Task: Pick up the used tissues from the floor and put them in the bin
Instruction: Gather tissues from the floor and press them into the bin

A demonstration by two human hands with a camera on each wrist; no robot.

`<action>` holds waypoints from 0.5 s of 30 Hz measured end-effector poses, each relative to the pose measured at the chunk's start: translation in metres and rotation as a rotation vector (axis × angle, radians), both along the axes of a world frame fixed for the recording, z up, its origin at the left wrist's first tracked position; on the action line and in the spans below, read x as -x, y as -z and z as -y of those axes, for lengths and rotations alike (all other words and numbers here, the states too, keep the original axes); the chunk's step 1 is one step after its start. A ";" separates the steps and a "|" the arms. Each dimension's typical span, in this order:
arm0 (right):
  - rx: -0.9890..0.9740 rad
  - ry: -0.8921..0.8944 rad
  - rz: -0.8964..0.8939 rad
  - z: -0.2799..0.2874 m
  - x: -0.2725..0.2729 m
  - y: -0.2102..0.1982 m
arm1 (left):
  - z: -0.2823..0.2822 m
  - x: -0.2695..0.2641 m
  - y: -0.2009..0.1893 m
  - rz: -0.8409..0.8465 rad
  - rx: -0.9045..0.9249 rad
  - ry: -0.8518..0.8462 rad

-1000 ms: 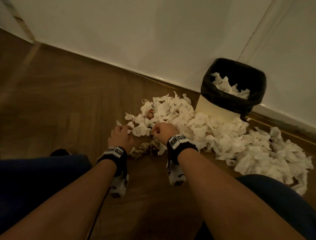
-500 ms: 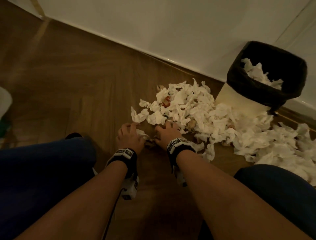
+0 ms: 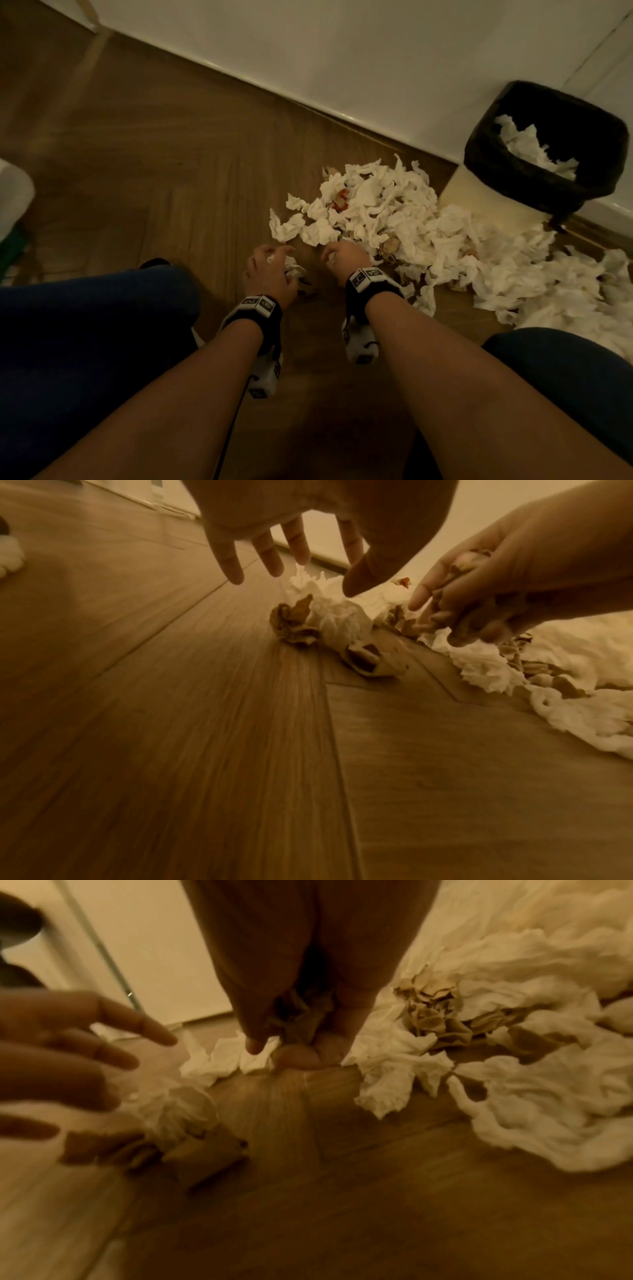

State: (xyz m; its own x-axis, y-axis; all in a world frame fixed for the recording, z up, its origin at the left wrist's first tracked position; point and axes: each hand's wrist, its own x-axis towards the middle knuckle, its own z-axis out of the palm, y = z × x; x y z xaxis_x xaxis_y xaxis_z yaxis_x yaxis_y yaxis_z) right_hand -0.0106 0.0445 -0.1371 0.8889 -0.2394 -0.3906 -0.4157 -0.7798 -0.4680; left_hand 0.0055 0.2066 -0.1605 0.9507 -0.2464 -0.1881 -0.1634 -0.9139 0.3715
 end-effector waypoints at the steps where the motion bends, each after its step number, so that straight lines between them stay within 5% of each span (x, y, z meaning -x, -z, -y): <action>1: -0.044 0.041 0.004 0.001 0.000 -0.002 | 0.001 0.001 -0.001 0.002 -0.004 0.005; 15: -0.149 0.317 -0.060 0.011 -0.003 -0.019 | 0.013 -0.001 0.021 -0.186 -0.252 0.219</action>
State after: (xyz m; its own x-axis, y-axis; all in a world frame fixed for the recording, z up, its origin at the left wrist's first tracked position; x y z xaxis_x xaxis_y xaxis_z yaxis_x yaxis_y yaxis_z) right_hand -0.0081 0.0332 -0.1177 0.7541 -0.4360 -0.4911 -0.6561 -0.5324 -0.5348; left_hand 0.0065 0.1936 -0.1816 0.8247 -0.3635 -0.4333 -0.3155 -0.9315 0.1810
